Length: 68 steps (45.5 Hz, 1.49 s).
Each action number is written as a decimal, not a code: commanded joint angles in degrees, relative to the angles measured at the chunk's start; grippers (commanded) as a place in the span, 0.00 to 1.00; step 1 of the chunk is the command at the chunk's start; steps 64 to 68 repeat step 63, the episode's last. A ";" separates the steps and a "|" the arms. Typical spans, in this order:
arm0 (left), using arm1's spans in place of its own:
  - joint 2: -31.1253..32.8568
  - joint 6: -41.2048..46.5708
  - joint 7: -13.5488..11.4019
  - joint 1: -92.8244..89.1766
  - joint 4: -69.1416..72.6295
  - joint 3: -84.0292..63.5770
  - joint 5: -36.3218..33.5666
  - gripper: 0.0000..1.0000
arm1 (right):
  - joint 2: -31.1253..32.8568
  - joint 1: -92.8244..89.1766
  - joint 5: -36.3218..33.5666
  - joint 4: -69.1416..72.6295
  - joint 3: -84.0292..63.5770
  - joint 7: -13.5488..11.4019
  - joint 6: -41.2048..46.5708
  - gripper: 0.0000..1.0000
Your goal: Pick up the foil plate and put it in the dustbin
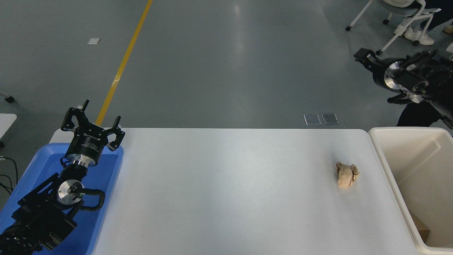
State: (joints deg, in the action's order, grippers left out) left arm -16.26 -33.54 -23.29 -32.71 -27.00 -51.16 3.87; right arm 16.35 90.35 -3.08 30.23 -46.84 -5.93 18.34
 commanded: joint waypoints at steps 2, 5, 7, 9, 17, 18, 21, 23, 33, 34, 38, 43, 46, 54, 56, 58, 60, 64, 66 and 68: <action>0.00 0.14 0.00 0.01 0.01 0.01 -0.01 0.99 | 0.26 13.17 4.13 17.65 -3.69 -2.77 10.13 1.00; 0.00 0.14 0.00 0.01 0.01 0.01 -0.01 0.99 | 0.35 16.60 3.87 22.40 -6.50 -2.94 11.54 1.00; 0.00 0.23 0.00 0.01 0.01 0.01 -0.01 0.99 | 0.88 18.62 3.60 25.74 -7.73 -3.03 12.07 1.00; 0.00 0.23 0.00 0.01 0.01 0.01 -0.01 0.99 | 2.54 20.64 3.78 30.39 -8.62 -3.12 12.33 1.00; 0.00 0.23 0.00 0.01 0.01 0.01 -0.01 0.99 | 7.03 25.74 4.04 44.38 -13.18 -4.08 12.51 1.00; 0.00 0.23 0.00 0.01 0.01 0.01 -0.01 0.99 | 7.55 26.44 3.87 45.61 -13.54 -4.17 12.60 1.00; 0.00 0.23 0.00 0.01 0.01 0.01 -0.01 0.99 | 9.49 28.29 3.95 48.95 -14.33 -4.61 14.00 1.00; 0.00 0.23 0.00 0.01 0.01 0.01 -0.01 0.99 | 10.45 29.78 4.04 51.14 -14.77 -4.96 14.88 1.00; 0.00 0.31 0.00 0.01 0.01 0.01 -0.01 0.99 | 10.64 37.08 3.87 58.01 -17.23 -5.49 16.38 1.00; 0.00 0.23 0.00 0.01 0.01 0.01 -0.01 0.99 | 10.55 37.35 3.78 58.01 -17.15 -5.49 16.38 1.00; 0.00 0.23 0.00 0.01 0.01 0.01 -0.01 0.99 | 10.11 38.23 3.87 58.19 -17.06 -5.49 16.47 1.00; 0.00 0.31 0.00 0.01 -0.07 0.01 -0.01 0.99 | 9.58 39.46 4.04 59.07 -16.79 -5.49 16.82 1.00; 0.00 0.23 0.00 0.01 0.01 0.01 -0.01 0.99 | 7.74 40.34 4.04 59.24 -16.27 -5.41 17.25 1.00; 0.00 0.23 0.00 0.01 0.01 0.01 -0.01 0.99 | 1.42 40.34 3.60 58.89 -12.75 -5.40 17.26 1.00; 0.00 0.31 0.00 0.01 -0.07 0.01 -0.01 0.99 | 0.10 40.16 3.34 58.63 -12.58 -5.40 17.26 1.00; 0.00 0.23 0.00 0.01 0.01 0.01 -0.01 0.99 | -0.87 39.73 3.25 58.45 -12.22 -5.40 17.26 1.00; 0.00 0.23 0.00 0.01 0.01 0.01 -0.01 0.99 | -1.32 39.29 3.16 58.37 -11.70 -5.40 17.26 1.00; 0.00 0.23 0.00 0.01 0.01 0.01 -0.01 0.99 | -1.58 38.76 3.16 58.01 -11.34 -5.40 17.26 1.00; 0.00 0.23 0.00 0.01 0.01 0.01 -0.01 0.99 | -1.58 38.76 3.16 58.01 -11.34 -5.40 17.26 1.00; 0.00 0.23 0.00 0.01 0.01 0.01 -0.01 0.99 | -1.58 38.76 3.16 58.01 -11.34 -5.40 17.26 1.00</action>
